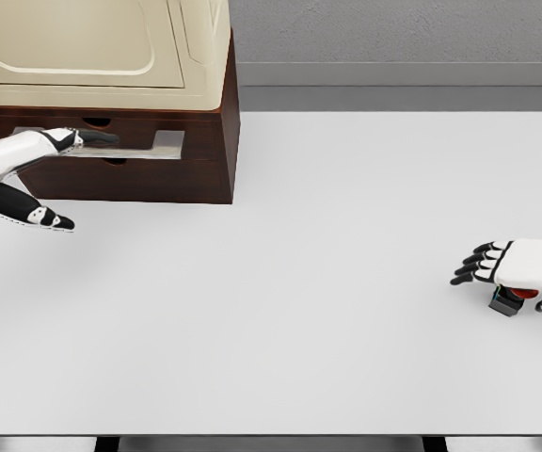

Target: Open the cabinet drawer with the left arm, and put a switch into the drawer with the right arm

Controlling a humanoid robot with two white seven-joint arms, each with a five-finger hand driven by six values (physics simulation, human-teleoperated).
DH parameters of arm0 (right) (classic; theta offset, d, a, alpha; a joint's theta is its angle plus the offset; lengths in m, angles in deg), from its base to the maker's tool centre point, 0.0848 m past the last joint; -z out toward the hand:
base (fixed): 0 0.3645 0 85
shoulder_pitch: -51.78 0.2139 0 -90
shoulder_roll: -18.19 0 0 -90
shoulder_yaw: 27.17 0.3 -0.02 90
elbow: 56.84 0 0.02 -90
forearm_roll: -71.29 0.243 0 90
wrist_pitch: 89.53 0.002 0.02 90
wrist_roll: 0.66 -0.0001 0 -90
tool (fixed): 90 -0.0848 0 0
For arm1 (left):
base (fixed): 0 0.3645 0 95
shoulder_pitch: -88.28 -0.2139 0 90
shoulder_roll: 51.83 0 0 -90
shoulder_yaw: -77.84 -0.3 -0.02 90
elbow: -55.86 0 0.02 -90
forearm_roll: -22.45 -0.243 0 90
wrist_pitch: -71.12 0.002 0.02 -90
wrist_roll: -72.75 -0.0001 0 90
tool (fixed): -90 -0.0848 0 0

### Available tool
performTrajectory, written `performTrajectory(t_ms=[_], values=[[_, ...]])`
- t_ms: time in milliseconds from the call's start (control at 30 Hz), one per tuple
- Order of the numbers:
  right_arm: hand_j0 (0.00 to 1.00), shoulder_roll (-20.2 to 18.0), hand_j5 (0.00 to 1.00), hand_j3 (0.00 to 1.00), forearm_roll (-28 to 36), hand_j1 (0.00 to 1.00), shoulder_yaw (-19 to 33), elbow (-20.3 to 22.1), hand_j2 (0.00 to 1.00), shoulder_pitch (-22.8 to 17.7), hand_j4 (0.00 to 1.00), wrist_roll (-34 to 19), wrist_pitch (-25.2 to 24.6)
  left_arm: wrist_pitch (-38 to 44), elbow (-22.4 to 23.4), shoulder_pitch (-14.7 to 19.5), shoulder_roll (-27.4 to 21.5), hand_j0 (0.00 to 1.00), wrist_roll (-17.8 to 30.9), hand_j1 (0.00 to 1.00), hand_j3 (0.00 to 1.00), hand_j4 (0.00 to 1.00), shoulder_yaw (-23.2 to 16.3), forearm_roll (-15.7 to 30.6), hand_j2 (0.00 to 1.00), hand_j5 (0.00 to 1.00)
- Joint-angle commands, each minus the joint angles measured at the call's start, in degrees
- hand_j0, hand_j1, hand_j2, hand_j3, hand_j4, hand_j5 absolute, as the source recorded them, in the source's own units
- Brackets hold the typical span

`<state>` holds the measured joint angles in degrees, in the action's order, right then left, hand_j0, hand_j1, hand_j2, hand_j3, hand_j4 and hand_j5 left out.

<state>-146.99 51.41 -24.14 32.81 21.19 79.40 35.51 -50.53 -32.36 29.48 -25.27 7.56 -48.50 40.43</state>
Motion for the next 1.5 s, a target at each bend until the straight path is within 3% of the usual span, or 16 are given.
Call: performTrajectory(t_ms=[0, 200, 733, 967, 1067, 1467], values=[[1.00, 0.2, 1.00, 1.00, 0.3, 1.00, 0.1, 0.2, 1.00, 0.0, 1.00, 0.0, 0.0, 0.5, 1.7, 0.0, 1.7, 1.00, 0.0, 1.00, 1.00, 1.00, 0.0, -0.8, 1.00, 1.00], [0.77, 0.6, 0.77, 0.77, 0.3, 0.77, 0.1, 0.2, 0.77, 0.0, 0.77, -2.1, 0.0, 0.4, 1.9, 0.1, 1.7, 1.00, 0.1, 1.00, 1.00, 1.00, -1.1, -0.7, 1.00, 1.00], [0.48, 0.6, 0.48, 0.48, 0.3, 0.48, 0.7, 0.7, 0.48, 0.0, 0.48, -3.7, 0.0, 1.2, 5.0, 0.8, 3.0, 1.00, -0.2, 1.00, 1.00, 1.00, -1.2, -1.5, 1.00, 1.00], [0.46, 0.5, 0.46, 0.46, 0.4, 0.46, 1.2, 1.6, 0.46, 0.6, 0.46, -3.7, 0.0, 1.4, 6.1, 0.9, 4.4, 1.00, 0.1, 1.00, 1.00, 1.00, -1.3, -2.2, 1.00, 1.00], [0.45, 0.7, 0.45, 0.45, 0.5, 0.45, 3.6, 2.3, 0.45, 0.6, 0.45, -3.7, 0.0, 1.5, 6.2, 1.0, 4.6, 1.00, 0.2, 1.00, 1.00, 1.00, -2.0, -2.2, 1.00, 1.00], [0.45, 4.1, 0.45, 0.45, 1.9, 0.45, 6.1, 3.5, 0.45, 2.4, 0.45, -3.4, 0.0, 3.5, 6.8, 1.7, 4.8, 1.00, 1.2, 1.00, 1.00, 1.00, -2.4, -2.1, 1.00, 1.00]])
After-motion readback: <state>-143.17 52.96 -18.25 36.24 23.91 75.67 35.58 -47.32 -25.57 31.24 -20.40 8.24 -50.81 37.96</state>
